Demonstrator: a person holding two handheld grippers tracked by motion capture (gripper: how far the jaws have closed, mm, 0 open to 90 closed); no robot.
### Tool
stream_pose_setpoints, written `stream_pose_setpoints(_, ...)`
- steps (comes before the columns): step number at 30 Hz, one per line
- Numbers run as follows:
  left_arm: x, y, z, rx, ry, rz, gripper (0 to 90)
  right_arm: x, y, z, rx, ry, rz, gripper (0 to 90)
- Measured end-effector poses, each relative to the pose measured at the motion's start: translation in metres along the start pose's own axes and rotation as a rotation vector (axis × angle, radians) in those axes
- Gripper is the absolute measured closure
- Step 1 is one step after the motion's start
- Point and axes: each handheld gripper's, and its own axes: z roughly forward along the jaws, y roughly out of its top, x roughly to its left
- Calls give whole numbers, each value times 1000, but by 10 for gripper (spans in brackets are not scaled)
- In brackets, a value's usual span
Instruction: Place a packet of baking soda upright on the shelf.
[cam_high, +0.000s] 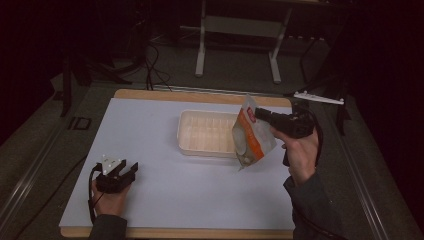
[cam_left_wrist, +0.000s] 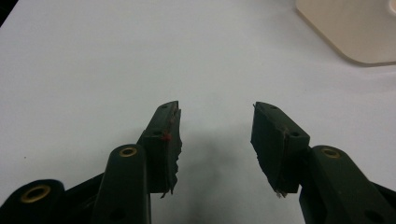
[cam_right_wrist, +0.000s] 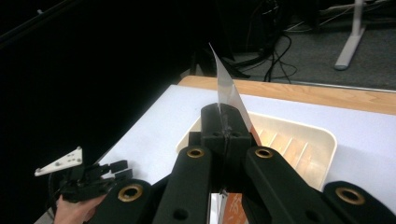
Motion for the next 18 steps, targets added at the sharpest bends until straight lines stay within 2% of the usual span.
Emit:
stream_pose_setpoints(9,0,0,0,-1,-1,0,518,-1,4,12,-3,-30,3,900)
stream_pose_setpoints(18,0,0,0,-1,-1,0,518,-5,9,21,-13,-44,32,900)
